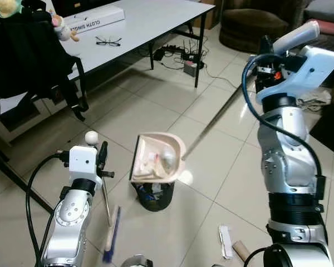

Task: Sweep floor

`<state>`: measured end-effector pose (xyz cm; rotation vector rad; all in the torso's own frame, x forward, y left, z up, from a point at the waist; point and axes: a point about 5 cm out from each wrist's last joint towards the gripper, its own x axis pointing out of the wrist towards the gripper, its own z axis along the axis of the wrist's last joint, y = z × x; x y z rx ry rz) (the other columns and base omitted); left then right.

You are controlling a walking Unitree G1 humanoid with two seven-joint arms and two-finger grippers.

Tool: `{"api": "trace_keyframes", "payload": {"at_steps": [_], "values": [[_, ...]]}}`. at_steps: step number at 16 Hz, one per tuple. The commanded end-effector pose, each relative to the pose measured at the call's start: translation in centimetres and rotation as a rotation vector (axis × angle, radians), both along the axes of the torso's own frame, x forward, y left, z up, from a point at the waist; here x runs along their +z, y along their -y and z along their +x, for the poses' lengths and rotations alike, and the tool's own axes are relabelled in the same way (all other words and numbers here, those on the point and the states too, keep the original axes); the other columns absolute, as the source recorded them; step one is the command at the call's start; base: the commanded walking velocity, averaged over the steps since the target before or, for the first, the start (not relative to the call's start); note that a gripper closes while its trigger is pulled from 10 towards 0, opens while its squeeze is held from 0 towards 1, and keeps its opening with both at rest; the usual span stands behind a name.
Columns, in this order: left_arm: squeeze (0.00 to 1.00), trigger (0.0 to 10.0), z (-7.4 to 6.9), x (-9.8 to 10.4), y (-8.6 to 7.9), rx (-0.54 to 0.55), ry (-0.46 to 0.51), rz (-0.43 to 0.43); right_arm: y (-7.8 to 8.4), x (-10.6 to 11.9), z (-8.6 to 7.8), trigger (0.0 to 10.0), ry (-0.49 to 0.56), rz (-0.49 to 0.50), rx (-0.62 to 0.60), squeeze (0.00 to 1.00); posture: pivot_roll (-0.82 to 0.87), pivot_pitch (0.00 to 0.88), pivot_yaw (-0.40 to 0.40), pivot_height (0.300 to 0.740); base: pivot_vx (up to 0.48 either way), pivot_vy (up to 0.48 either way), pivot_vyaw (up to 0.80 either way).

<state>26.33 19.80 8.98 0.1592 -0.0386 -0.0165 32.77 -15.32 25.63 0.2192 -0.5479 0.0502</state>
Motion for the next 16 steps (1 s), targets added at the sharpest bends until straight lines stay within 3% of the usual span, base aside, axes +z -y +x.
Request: {"api": "trace_keyframes", "payload": {"at_steps": [1, 6, 11, 16], "values": [[0.00, 10.0, 0.1, 0.6, 0.1, -0.012, 0.020, 0.009, -0.4, 0.6, -0.3, 10.0, 0.063, -0.042, -0.004, 0.00, 0.02, 0.047, 0.044, 0.740, 0.000, 0.000, 0.00], [0.00, 10.0, 0.2, 0.6, 0.2, -0.016, 0.022, 0.012, -3.0, 0.4, 0.0, 10.0, 0.183, -0.161, 0.057, 0.00, 0.03, 0.036, 0.038, 0.740, 0.000, 0.000, 0.00], [0.00, 10.0, 0.2, 0.7, 0.2, -0.012, 0.026, 0.016, -5.2, -0.5, 0.4, 10.0, 0.228, -0.221, 0.091, 0.00, 0.04, 0.038, 0.032, 0.740, 0.000, 0.000, 0.00], [0.00, 10.0, 0.1, 0.7, 0.2, -0.009, 0.032, 0.021, -9.6, -1.4, -0.3, 10.0, 0.325, -0.316, 0.224, 0.00, 0.04, 0.045, 0.029, 0.740, 0.000, 0.000, 0.00]]}}
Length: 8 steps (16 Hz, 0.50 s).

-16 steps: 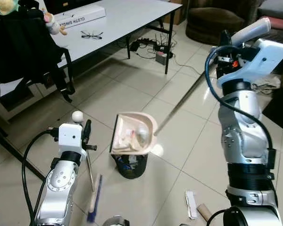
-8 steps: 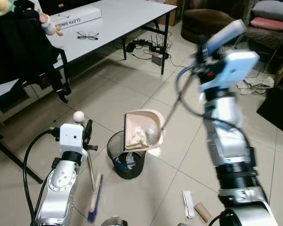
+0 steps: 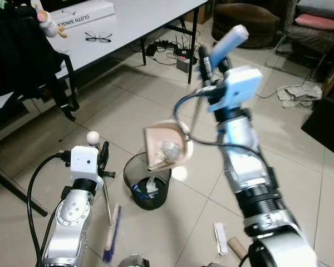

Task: Sweep floor

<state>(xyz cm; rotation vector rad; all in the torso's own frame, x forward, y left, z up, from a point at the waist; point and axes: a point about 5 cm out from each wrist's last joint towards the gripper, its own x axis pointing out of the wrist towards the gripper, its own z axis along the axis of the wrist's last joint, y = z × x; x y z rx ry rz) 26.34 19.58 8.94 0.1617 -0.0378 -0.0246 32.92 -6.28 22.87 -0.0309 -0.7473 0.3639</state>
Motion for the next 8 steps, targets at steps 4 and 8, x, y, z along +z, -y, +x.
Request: {"api": "trace_keyframes", "payload": {"at_steps": [4, 8], "values": [[0.00, 10.0, 0.0, 0.9, 0.1, -0.006, 0.038, 0.026, -3.6, 0.0, -2.0, 10.0, 0.149, -0.127, 0.142, 0.00, 0.04, 0.049, 0.023, 0.740, 0.000, 0.000, 0.00], [0.00, 10.0, 0.1, 1.0, 0.3, -0.008, 0.042, 0.031, -5.9, -1.3, -4.2, 10.0, 0.261, -0.261, 0.247, 0.00, 0.04, 0.052, 0.019, 0.740, 0.000, 0.000, 0.00]]}}
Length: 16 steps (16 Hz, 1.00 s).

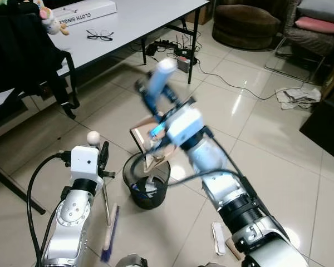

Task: Sweep floor

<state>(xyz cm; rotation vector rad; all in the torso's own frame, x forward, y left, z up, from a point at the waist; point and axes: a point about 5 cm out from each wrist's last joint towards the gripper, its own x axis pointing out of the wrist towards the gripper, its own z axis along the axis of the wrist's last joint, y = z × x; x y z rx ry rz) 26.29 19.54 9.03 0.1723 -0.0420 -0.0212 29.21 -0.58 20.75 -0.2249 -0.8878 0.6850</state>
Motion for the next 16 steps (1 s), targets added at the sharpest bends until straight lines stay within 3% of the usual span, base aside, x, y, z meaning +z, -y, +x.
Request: {"api": "trace_keyframes", "payload": {"at_steps": [1, 6, 13, 15, 16], "values": [[0.00, 10.0, 0.1, 0.9, 0.2, -0.012, 0.037, 0.022, -0.4, 0.6, -0.7, 10.0, 0.082, -0.013, 0.039, 0.00, 0.04, 0.052, 0.019, 0.740, 0.000, 0.000, 0.00], [0.00, 10.0, 0.1, 0.9, 0.4, -0.017, 0.038, 0.026, -1.8, -1.1, -2.3, 10.0, 0.161, -0.154, 0.120, 0.00, 0.04, 0.051, 0.016, 0.740, 0.000, 0.000, 0.00], [0.00, 10.0, 0.1, 0.9, 0.6, -0.023, 0.034, 0.027, -2.0, -1.7, -2.5, 10.0, 0.221, -0.243, 0.116, 0.00, 0.04, 0.050, 0.012, 0.740, 0.000, 0.000, 0.00], [0.00, 10.0, 0.2, 0.9, 0.9, -0.047, 0.027, 0.033, -0.4, 0.0, -0.5, 10.0, 0.176, -0.158, -0.041, 0.00, 0.04, 0.051, 0.007, 0.740, 0.000, 0.000, 0.00], [0.00, 10.0, 0.2, 0.8, 1.2, -0.074, 0.012, 0.030, 1.7, 1.8, 1.2, 10.0, 0.114, -0.031, -0.186, 0.00, 0.04, 0.053, 0.008, 0.740, 0.000, 0.000, 0.00]]}}
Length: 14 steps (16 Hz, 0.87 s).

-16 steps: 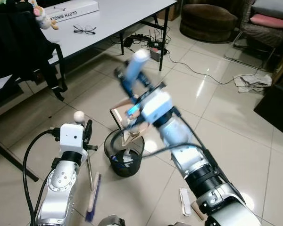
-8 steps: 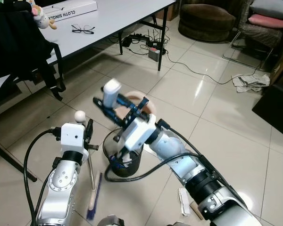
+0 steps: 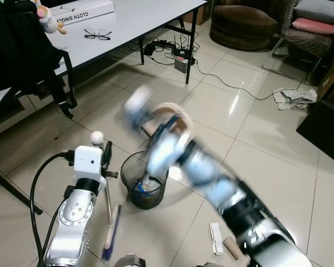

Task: Sweep floor

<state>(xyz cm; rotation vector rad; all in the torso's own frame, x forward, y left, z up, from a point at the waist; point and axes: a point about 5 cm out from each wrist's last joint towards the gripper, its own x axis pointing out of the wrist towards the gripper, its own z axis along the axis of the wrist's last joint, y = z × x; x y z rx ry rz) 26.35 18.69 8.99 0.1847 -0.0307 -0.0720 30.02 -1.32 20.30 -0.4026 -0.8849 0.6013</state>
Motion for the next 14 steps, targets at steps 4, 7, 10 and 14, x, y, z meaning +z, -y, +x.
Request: {"api": "trace_keyframes", "payload": {"at_steps": [4, 7, 10, 14], "values": [[0.00, 10.0, -0.1, 0.7, 2.1, -0.167, 0.005, -0.005, 10.6, 9.4, 2.2, 10.0, 0.197, 0.313, -0.405, 0.00, 0.01, 0.057, 0.019, 0.740, 0.000, 0.000, 0.00], [0.00, 10.0, -0.2, 0.2, 3.3, -0.255, -0.031, -0.021, 15.6, 6.8, 2.9, 10.0, 0.025, 0.294, -0.658, 0.00, 0.00, 0.061, 0.016, 0.740, 0.000, 0.000, 0.00], [0.00, 10.0, -0.3, 0.2, 3.6, -0.283, -0.039, -0.023, 17.8, 2.9, 2.6, 10.0, -0.171, 0.272, -0.808, 0.00, 0.00, 0.063, 0.018, 0.740, 0.000, 0.000, -0.53], [0.00, 10.0, -0.1, 0.4, 3.5, -0.310, -0.041, -0.035, 18.8, 0.2, 1.5, 10.0, -0.309, 0.298, -0.855, 0.00, 0.00, 0.063, 0.028, 0.740, 0.000, 0.000, -0.80]]}}
